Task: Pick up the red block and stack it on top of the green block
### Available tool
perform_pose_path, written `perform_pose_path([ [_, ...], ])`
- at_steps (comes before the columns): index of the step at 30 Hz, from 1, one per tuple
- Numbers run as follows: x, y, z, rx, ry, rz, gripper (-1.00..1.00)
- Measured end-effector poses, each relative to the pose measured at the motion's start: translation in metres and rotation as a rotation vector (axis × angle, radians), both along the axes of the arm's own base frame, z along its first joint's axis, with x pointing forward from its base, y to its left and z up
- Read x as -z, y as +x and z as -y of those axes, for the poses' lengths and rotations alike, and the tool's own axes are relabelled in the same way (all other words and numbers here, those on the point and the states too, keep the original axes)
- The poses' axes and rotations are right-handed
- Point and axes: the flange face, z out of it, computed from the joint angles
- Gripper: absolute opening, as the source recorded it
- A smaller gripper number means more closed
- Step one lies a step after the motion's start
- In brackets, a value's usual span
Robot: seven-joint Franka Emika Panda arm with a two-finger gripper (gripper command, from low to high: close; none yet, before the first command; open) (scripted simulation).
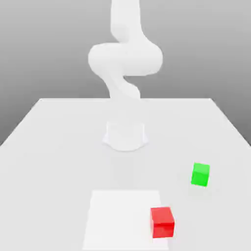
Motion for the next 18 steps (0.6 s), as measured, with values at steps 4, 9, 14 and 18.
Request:
perform_pose_path([
  [4, 0.075, 0.047, -0.015, -0.006, -0.015, -0.126, 0.0],
  [9, 0.172, 0.083, -0.032, -0.019, -0.027, -0.278, 0.0],
  [14, 0.273, 0.097, -0.048, -0.037, -0.034, -0.429, 0.0],
  [18, 0.353, 0.092, -0.063, -0.059, -0.035, -0.55, 0.0],
])
